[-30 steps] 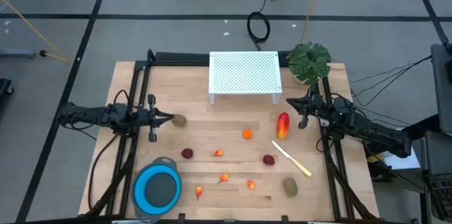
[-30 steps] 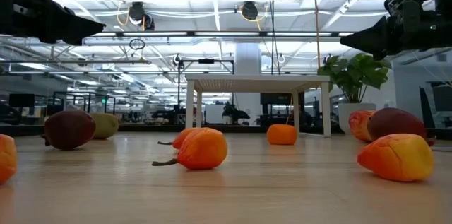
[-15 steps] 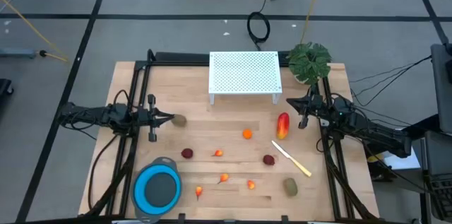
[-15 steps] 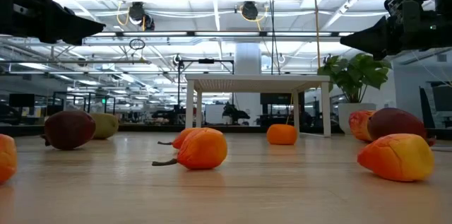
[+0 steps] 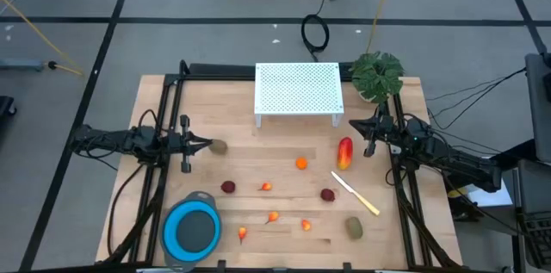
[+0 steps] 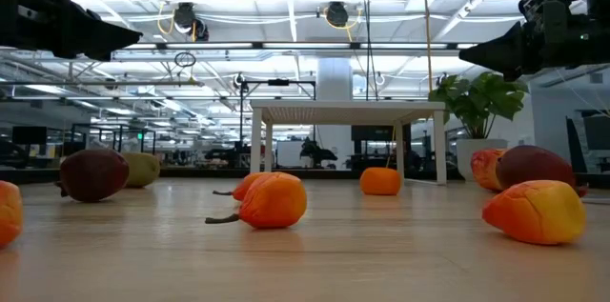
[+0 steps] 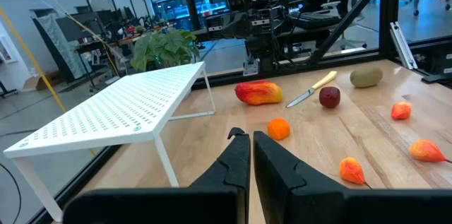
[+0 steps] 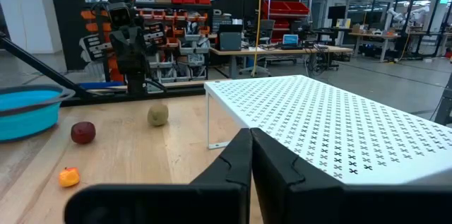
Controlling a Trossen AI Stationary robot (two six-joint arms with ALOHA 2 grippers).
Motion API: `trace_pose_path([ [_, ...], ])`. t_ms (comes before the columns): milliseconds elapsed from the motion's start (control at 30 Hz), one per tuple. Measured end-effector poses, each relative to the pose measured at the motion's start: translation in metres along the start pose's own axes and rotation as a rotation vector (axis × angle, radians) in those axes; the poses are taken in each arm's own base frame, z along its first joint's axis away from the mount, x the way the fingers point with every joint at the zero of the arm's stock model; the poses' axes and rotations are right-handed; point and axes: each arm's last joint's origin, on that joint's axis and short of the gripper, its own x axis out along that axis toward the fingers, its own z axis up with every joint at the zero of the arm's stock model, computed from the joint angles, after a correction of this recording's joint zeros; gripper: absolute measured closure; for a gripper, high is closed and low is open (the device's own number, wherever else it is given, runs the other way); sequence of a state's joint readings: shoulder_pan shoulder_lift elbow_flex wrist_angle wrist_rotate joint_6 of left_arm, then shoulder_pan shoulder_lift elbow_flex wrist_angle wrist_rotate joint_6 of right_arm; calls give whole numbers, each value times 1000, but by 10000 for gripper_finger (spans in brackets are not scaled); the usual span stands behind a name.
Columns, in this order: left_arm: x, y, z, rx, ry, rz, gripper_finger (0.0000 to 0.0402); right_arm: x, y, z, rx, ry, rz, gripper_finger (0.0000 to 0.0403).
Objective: Pick & Place Fruit
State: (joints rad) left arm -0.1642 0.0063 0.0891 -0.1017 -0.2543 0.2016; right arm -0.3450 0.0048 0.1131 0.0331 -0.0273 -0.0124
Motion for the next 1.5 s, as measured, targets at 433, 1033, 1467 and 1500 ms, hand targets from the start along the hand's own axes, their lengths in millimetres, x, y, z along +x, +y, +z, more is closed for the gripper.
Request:
trace_pose_path([
  [433,0,0,0,0,0,0,380,0,0,0,0,0,0,399],
  [1033,0,0,0,0,0,0,380,0,0,0,0,0,0,399],
  [1467,0,0,0,0,0,0,380,0,0,0,42,0,0,399],
  [1500,0,0,0,0,0,0,380,0,0,0,64,-1,0,399],
])
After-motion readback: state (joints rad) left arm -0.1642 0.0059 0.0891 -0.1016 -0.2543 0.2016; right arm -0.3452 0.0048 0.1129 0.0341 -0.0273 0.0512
